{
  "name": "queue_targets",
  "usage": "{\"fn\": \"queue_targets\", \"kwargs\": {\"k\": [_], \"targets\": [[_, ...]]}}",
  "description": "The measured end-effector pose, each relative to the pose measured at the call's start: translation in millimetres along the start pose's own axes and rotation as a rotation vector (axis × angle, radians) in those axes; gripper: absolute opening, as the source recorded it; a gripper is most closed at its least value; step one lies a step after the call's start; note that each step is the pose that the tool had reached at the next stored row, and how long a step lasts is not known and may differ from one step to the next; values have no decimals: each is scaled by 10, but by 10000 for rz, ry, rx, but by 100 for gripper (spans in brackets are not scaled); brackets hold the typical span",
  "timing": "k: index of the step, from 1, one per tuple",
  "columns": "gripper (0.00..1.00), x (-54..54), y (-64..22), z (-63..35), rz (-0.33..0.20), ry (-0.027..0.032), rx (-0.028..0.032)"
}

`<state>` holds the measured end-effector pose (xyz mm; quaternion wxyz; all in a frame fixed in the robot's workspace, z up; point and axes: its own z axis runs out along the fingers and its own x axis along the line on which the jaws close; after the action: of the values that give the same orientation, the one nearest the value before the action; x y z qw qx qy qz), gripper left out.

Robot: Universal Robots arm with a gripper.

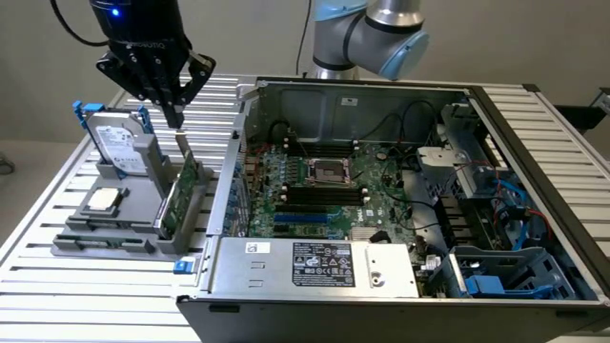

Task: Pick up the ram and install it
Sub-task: 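Reach for the ram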

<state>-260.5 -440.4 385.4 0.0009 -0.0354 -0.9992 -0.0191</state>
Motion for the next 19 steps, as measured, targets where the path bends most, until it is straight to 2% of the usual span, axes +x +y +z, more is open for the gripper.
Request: {"fn": "queue_targets", "kwargs": {"k": [19], "targets": [[11, 655, -226, 71, 0, -2, 23]]}}
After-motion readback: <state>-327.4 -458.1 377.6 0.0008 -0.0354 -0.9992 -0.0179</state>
